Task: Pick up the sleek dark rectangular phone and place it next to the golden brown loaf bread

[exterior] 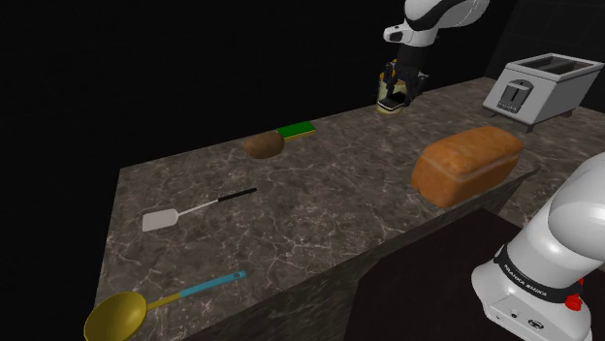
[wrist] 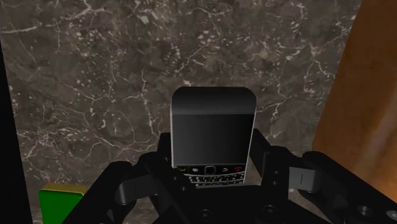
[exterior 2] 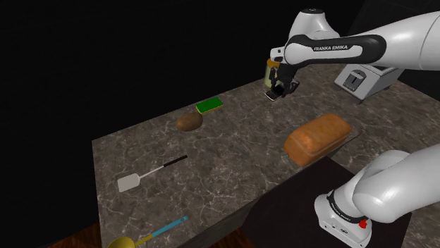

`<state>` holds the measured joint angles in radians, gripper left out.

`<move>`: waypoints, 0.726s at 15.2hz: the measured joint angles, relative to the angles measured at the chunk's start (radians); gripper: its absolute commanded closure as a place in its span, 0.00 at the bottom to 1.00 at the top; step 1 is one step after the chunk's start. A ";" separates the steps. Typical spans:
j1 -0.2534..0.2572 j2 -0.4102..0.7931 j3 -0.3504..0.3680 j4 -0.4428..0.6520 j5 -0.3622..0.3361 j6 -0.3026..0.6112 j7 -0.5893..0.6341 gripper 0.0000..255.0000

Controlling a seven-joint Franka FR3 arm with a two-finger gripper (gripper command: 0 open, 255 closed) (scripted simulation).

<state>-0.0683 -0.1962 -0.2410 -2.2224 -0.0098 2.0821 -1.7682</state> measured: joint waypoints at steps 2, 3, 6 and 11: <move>0.000 0.010 -0.002 -0.021 0.002 0.031 -0.003 1.00; 0.000 0.014 -0.002 -0.031 0.003 0.044 -0.004 1.00; 0.001 0.031 -0.004 -0.054 0.008 0.084 -0.008 1.00; 0.001 0.061 -0.008 -0.091 0.016 0.150 -0.017 1.00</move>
<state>-0.0673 -0.1351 -0.2490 -2.3133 0.0066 2.2324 -1.7855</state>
